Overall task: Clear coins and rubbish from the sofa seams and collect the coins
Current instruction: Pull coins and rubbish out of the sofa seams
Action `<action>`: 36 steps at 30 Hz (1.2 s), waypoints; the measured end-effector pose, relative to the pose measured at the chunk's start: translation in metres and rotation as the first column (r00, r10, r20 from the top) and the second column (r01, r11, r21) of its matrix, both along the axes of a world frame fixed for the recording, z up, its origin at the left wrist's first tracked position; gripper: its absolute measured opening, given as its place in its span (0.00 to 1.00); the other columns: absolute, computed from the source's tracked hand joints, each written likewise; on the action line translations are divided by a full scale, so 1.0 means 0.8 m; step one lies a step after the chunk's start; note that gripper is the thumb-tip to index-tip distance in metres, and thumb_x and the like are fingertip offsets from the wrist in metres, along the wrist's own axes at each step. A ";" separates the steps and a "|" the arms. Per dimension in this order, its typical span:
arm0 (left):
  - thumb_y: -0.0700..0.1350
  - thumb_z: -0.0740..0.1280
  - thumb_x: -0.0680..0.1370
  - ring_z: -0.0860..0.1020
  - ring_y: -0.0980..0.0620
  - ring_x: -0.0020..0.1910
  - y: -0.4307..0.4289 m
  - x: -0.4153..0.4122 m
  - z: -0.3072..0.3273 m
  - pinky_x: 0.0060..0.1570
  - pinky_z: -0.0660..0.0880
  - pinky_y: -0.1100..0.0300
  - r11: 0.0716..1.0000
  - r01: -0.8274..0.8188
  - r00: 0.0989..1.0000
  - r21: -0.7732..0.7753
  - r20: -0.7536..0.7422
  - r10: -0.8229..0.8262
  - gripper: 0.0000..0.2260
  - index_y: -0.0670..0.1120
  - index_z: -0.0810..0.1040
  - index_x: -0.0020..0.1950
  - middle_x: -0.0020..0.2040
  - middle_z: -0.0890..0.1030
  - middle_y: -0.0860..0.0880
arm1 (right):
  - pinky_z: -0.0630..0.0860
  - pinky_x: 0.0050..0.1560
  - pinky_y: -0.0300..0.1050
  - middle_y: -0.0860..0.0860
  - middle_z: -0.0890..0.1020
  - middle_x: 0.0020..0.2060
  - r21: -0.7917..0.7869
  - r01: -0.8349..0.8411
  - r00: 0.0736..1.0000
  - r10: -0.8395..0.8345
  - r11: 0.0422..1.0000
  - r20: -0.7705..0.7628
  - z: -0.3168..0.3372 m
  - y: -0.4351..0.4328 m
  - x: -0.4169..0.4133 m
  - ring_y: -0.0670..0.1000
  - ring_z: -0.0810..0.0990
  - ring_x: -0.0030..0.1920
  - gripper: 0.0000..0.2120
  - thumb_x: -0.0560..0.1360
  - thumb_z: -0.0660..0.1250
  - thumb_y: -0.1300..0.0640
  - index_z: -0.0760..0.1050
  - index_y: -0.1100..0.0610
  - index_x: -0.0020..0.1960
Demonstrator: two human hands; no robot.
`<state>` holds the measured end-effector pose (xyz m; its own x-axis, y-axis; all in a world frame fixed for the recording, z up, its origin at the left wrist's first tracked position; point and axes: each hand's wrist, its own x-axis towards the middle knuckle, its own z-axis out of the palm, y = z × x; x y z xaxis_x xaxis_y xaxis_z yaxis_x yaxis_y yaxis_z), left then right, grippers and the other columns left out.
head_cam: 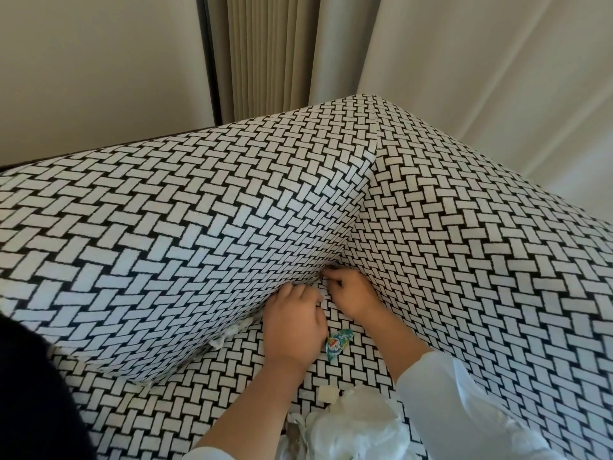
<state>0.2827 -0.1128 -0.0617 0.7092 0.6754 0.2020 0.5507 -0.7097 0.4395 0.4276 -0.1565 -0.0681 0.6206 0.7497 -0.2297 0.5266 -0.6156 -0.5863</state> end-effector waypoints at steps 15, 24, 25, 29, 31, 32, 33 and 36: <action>0.45 0.60 0.73 0.74 0.54 0.49 0.000 -0.001 0.002 0.46 0.74 0.57 0.999 0.009 1.000 -0.040 0.029 -0.008 0.11 0.54 0.80 0.50 0.46 0.79 0.56 | 0.76 0.52 0.45 0.57 0.82 0.49 -0.320 -0.196 0.977 0.158 0.927 -0.140 0.040 0.048 0.017 0.54 0.79 0.52 0.06 0.76 0.65 0.59 0.79 0.59 0.50; 0.42 0.65 0.73 0.74 0.53 0.47 0.000 -0.002 0.002 0.42 0.74 0.55 0.999 0.017 0.998 -0.036 0.064 -0.015 0.07 0.52 0.80 0.46 0.43 0.79 0.55 | 0.78 0.47 0.46 0.54 0.82 0.38 -0.214 -0.049 0.996 0.031 0.976 -0.085 0.029 0.039 0.000 0.53 0.79 0.42 0.08 0.74 0.65 0.60 0.79 0.58 0.38; 0.42 0.64 0.73 0.74 0.53 0.47 0.000 -0.002 0.002 0.42 0.73 0.55 0.999 0.020 0.998 -0.031 0.056 -0.018 0.07 0.51 0.80 0.46 0.43 0.79 0.55 | 0.77 0.44 0.46 0.54 0.82 0.36 -0.193 -0.027 0.998 0.015 0.981 -0.061 0.024 0.035 -0.004 0.53 0.79 0.40 0.09 0.73 0.63 0.60 0.79 0.59 0.37; 0.38 0.66 0.72 0.74 0.52 0.44 -0.001 -0.004 0.004 0.40 0.72 0.56 0.999 0.028 0.992 -0.046 0.121 -0.023 0.06 0.50 0.76 0.42 0.43 0.76 0.54 | 0.70 0.34 0.42 0.48 0.81 0.32 -0.028 0.073 0.997 -0.073 0.997 -0.012 0.009 0.017 -0.019 0.54 0.79 0.37 0.13 0.75 0.60 0.55 0.79 0.53 0.36; 0.36 0.68 0.71 0.73 0.53 0.42 -0.001 -0.007 0.005 0.38 0.71 0.57 0.997 0.036 0.985 -0.065 0.171 -0.025 0.09 0.50 0.75 0.42 0.44 0.74 0.54 | 0.65 0.31 0.40 0.43 0.78 0.30 0.041 0.092 0.995 -0.091 0.995 -0.029 0.007 0.013 -0.022 0.48 0.76 0.34 0.15 0.77 0.60 0.55 0.76 0.47 0.33; 0.36 0.68 0.71 0.73 0.54 0.41 -0.001 -0.008 0.005 0.37 0.71 0.58 0.997 0.034 0.982 -0.071 0.190 -0.020 0.10 0.51 0.74 0.43 0.45 0.74 0.54 | 0.65 0.32 0.40 0.41 0.77 0.32 0.064 0.103 0.994 -0.101 0.993 -0.033 0.008 0.012 -0.023 0.46 0.75 0.35 0.13 0.78 0.59 0.55 0.76 0.45 0.37; 0.35 0.68 0.71 0.73 0.55 0.40 -0.001 -0.009 0.005 0.37 0.71 0.58 0.997 0.026 0.980 -0.075 0.201 -0.010 0.11 0.51 0.74 0.45 0.46 0.74 0.55 | 0.68 0.34 0.41 0.41 0.77 0.35 0.080 0.123 0.992 -0.120 0.989 -0.035 0.009 0.010 -0.024 0.46 0.75 0.36 0.11 0.79 0.59 0.54 0.74 0.46 0.41; 0.35 0.67 0.71 0.74 0.55 0.41 -0.001 -0.009 0.005 0.36 0.70 0.60 0.998 0.002 0.978 -0.067 0.206 0.012 0.15 0.50 0.73 0.53 0.51 0.74 0.54 | 0.75 0.44 0.52 0.48 0.79 0.40 0.163 0.170 0.984 -0.158 0.972 -0.079 0.011 -0.008 -0.032 0.51 0.76 0.40 0.09 0.81 0.57 0.55 0.72 0.50 0.45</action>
<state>0.2755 -0.1133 -0.0581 0.6538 0.6954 0.2982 0.4464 -0.6727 0.5901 0.4023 -0.1626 -0.0594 0.7263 0.6703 -0.1527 0.3839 -0.5797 -0.7187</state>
